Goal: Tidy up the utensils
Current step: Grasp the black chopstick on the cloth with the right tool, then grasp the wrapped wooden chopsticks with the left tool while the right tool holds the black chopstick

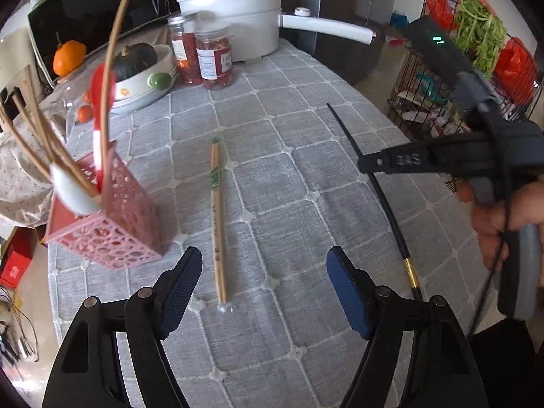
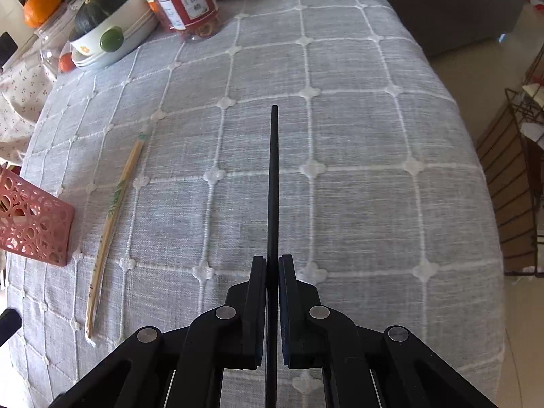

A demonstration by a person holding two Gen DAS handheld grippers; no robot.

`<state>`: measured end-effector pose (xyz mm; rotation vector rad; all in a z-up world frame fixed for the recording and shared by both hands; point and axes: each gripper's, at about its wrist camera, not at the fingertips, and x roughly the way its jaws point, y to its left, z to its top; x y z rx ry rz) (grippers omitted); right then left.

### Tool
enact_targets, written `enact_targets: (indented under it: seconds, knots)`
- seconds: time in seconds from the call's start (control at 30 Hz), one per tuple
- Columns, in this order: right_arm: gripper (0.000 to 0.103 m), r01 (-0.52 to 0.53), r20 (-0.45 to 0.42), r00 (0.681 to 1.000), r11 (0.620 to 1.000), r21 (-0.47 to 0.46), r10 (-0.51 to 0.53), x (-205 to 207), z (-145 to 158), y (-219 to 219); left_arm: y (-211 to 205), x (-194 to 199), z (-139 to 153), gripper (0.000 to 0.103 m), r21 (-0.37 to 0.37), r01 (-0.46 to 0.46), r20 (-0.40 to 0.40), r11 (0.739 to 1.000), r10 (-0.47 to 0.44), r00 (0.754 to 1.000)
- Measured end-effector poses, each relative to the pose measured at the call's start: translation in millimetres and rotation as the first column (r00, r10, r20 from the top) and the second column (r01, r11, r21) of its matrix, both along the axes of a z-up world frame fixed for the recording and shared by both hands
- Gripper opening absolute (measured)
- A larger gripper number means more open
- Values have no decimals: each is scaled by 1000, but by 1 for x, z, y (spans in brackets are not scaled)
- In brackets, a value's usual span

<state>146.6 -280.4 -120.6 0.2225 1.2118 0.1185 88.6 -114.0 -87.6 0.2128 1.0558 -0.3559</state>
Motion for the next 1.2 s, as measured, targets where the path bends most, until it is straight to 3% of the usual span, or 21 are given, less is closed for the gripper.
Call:
enact_targets:
  seconds: [0.17,0.33,0.53,0.67,0.77,1.03,1.2]
  knots:
    - [4,-9,20,1000,1000,24,8,-12,7,-18,-24,57,-23,67,59,-54,-56,997,58,997]
    - [4,-18,38,999,998,65,15,-19,13,-28,-30,99,-37,63,159,-121,-38,980,128,991]
    - [4,-18,51,999,995,102,13,-20,19,-35,-21,124,-48,60,237,-176,-23,955,187,982]
    - [4,-11,53,999,993,116,5,-20,20,-38,-14,135,-59,51,269,-185,-51,945,206,977]
    - [4,-8,55,998,993,117,2,-20,21,-38,-9,139,-61,49,246,-193,-77,950,218,973]
    - [4,0,48,999,991,131,-6,-18,20,-37,-11,139,-64,11,176,-171,-151,969,198,968]
    - [4,-10,69,998,990,142,0,-21,27,-33,-21,124,-61,5,200,-135,-127,970,163,979]
